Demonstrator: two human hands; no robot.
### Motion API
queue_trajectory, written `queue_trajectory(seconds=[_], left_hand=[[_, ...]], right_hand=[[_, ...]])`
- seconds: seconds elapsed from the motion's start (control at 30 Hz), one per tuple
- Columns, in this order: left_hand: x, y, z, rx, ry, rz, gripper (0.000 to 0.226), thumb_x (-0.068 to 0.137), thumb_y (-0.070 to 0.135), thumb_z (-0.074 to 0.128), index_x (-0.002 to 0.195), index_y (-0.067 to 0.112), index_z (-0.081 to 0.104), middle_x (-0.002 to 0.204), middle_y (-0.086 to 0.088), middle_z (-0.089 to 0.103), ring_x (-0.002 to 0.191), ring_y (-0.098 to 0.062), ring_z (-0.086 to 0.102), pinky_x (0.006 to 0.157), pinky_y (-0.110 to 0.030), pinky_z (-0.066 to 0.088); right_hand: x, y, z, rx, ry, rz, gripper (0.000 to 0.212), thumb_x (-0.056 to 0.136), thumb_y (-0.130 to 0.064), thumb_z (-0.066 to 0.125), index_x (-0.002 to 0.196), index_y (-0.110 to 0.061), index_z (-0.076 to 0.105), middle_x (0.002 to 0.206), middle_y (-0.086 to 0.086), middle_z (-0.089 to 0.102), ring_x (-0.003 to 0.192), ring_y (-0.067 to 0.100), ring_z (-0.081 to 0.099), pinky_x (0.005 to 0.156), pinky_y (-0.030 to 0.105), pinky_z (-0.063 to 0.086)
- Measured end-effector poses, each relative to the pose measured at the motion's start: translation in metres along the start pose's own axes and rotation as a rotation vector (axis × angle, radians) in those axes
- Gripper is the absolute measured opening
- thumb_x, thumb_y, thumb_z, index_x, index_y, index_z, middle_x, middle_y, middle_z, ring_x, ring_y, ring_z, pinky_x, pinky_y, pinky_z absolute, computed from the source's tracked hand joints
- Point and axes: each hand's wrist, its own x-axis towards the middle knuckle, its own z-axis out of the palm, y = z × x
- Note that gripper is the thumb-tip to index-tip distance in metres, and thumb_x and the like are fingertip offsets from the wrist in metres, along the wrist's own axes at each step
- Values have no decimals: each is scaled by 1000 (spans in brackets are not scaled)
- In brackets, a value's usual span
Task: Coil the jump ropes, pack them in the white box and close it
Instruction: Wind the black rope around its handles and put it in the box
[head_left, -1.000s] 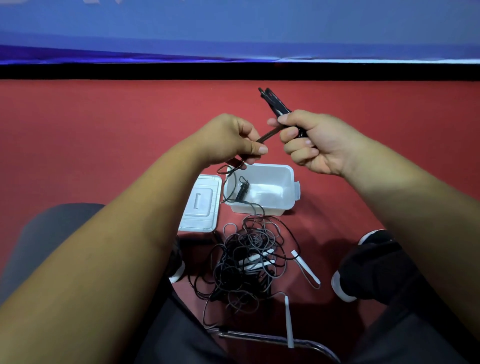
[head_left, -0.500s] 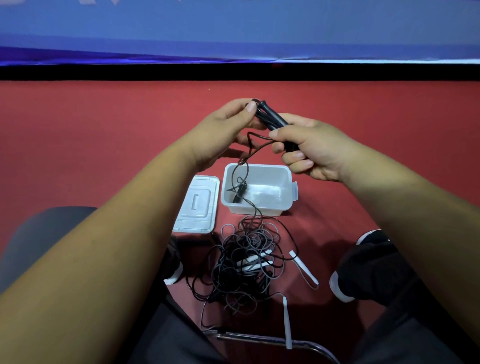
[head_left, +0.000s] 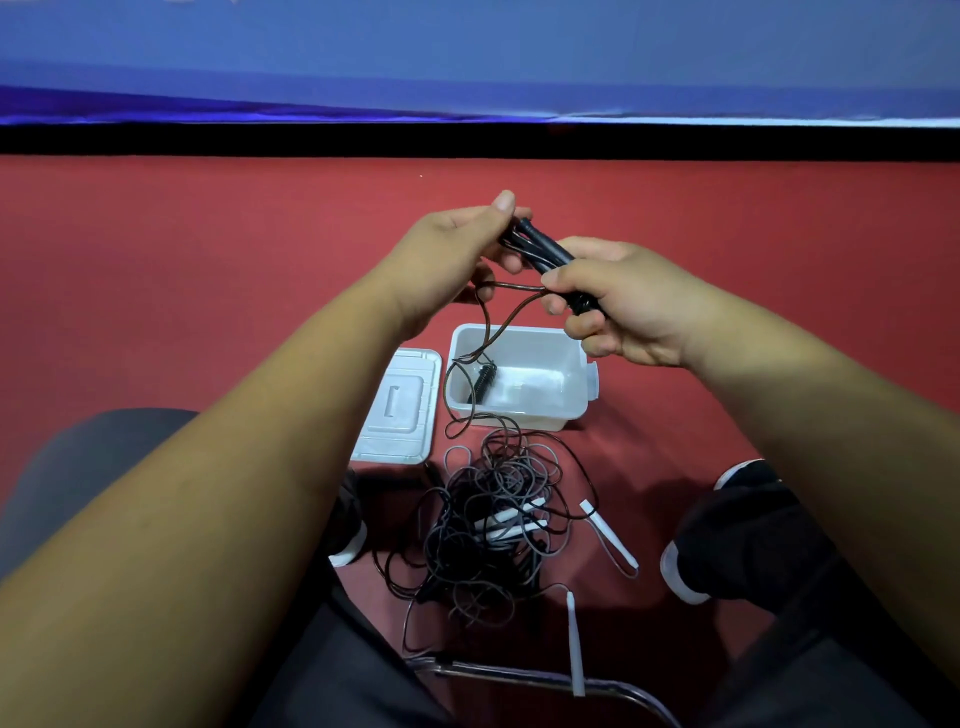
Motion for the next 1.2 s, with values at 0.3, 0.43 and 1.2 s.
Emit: queue_trajectory(seconds=[0.3, 0.43, 1.2], left_hand=[[0, -4, 7, -77, -11, -15, 33, 109, 22, 45, 123, 12, 74, 81, -6, 64, 53, -11, 44, 53, -22, 34], [-1, -9, 6, -103, -33, -8, 35, 112, 23, 45, 125, 2, 69, 82, -6, 64, 50, -8, 41, 53, -21, 34], [1, -3, 6, 12, -11, 16, 42, 112, 39, 45, 119, 5, 69, 76, -5, 64, 52, -14, 43, 50, -23, 36]], right_hand=[[-9, -9, -2, 64, -47, 78, 18, 101, -4, 48, 114, -12, 56, 84, 1, 55, 46, 4, 25, 30, 12, 16], [-18, -16, 2, 94, -38, 125, 11, 105, -9, 44, 98, -15, 51, 75, -3, 52, 36, 1, 25, 28, 9, 16], [-4, -9, 11, 100, 26, 79, 9, 102, -12, 48, 107, -12, 55, 72, 0, 47, 48, 7, 22, 37, 17, 10]])
